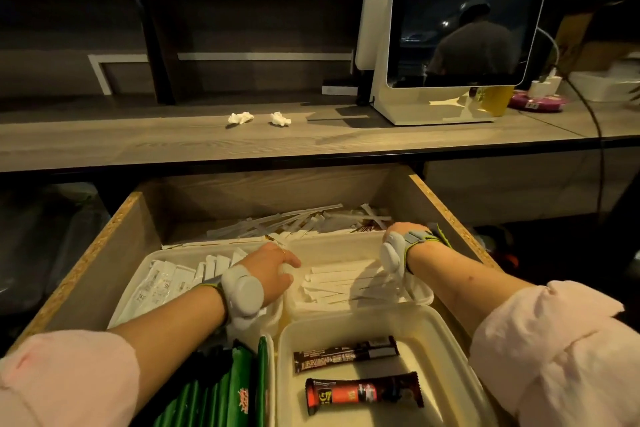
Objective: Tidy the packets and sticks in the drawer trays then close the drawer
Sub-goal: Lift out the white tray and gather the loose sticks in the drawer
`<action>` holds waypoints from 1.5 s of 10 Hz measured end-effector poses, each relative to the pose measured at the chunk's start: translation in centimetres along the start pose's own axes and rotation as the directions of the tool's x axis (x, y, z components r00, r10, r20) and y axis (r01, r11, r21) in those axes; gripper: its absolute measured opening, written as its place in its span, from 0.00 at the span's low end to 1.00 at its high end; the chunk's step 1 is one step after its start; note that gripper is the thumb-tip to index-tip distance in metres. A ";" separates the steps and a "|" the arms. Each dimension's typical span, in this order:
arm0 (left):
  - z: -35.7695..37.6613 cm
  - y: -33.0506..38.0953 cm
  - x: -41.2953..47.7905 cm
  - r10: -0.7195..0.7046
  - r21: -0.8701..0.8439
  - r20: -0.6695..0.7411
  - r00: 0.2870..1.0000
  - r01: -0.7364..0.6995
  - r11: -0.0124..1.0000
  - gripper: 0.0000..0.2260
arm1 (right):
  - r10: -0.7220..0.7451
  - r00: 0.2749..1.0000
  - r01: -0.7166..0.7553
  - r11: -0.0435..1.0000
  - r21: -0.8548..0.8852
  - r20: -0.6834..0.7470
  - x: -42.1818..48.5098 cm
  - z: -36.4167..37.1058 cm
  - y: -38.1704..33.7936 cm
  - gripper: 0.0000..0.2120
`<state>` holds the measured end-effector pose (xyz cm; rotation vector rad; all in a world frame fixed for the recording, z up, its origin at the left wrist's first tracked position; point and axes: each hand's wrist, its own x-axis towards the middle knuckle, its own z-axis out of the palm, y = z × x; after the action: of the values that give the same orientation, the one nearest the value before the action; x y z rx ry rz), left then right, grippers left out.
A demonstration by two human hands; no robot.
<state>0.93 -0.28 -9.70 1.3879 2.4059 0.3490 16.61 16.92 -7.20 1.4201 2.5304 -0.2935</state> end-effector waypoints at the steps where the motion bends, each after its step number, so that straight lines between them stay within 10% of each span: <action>1: 0.5 0.0 0.2 -0.132 -0.135 -0.073 0.989 0.121 0.983 0.21 | 0.013 1.000 -0.013 0.999 0.034 0.007 -0.4 0.2 1.0 0.13; 3: -0.1 -0.4 -0.1 -0.246 -0.326 -0.120 0.962 0.196 0.925 0.24 | 0.068 0.982 -0.025 0.971 0.238 -0.177 -0.5 -4.0 1.4 0.11; 5: -6.6 2.0 -2.2 -0.214 -0.846 -0.185 0.959 -0.045 0.531 0.18 | 0.057 0.984 0.039 0.858 0.512 -0.171 0.8 -3.5 0.1 0.10; 6: -11.7 1.1 -3.1 -0.252 -0.784 -0.298 0.921 -0.085 0.615 0.18 | -0.064 0.998 0.025 0.536 0.844 0.011 -0.5 -1.8 -4.2 0.16; 8: -17.1 -3.2 -5.0 -0.423 -0.651 -0.365 0.829 0.098 0.753 0.20 | -0.286 0.943 -0.044 0.401 0.915 0.170 -2.4 -0.6 -13.2 0.19; 13: -16.5 -11.0 -9.0 -0.581 -0.450 -0.263 0.770 0.435 0.780 0.08 | -0.492 0.803 0.030 0.598 0.801 0.337 -2.0 4.5 -19.6 0.17; 15: -16.9 -11.9 -9.1 -0.559 -0.276 -0.424 0.712 0.486 0.829 0.25 | -0.506 0.792 0.014 0.573 0.820 0.341 -1.4 4.5 -19.8 0.19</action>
<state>-11.08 -14.75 2.80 0.5214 2.9704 0.7765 0.77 4.38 -9.80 0.8628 2.1256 -1.8016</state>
